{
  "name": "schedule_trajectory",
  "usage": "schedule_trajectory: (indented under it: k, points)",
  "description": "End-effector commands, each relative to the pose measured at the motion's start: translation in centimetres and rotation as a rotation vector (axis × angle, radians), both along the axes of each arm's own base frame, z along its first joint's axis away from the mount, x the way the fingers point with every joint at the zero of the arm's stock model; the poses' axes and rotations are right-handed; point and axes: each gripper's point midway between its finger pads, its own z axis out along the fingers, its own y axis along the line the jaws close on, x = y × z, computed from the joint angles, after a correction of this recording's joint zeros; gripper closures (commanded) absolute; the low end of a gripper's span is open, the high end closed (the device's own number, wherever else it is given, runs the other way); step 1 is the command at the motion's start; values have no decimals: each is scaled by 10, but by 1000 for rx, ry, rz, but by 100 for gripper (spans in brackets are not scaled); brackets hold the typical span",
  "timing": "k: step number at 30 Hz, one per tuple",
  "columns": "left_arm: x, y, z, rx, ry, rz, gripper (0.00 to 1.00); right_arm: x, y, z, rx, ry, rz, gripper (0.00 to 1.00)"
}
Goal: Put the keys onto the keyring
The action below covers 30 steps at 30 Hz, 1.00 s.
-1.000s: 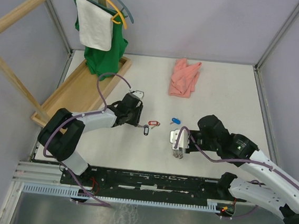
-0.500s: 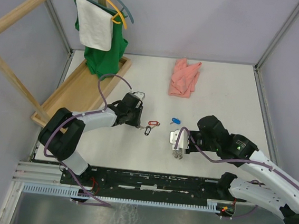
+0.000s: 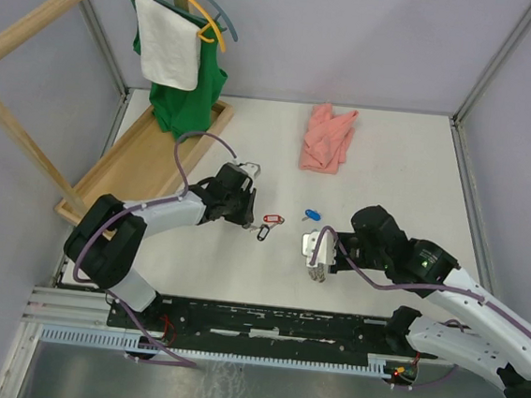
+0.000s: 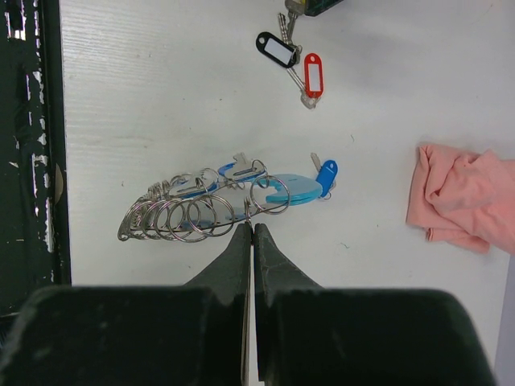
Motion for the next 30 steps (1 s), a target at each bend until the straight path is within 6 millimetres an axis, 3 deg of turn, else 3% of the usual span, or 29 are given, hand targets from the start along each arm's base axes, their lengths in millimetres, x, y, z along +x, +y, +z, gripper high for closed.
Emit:
schedule_trajectory:
  k: [1, 6, 19, 24, 27, 30]
  points:
    - [16, -10, 42, -74, -102, 8, 70, 5, 10, 19, 75, -64, 13, 99]
    - [23, 8, 27, 40, -79, 46, 64, 5, 9, 20, 77, -68, 11, 99]
    - [21, 8, -2, 79, 26, 28, 62, 4, 9, 21, 86, -73, 14, 99]
    - [16, -1, 0, 34, 52, -1, 70, 4, 9, 21, 87, -75, 14, 99]
    - [15, -4, 2, 18, 55, -9, 89, 4, 9, 21, 86, -74, 13, 99]
    - [13, -7, 2, 9, 59, -19, 97, 4, 9, 21, 86, -76, 13, 99]
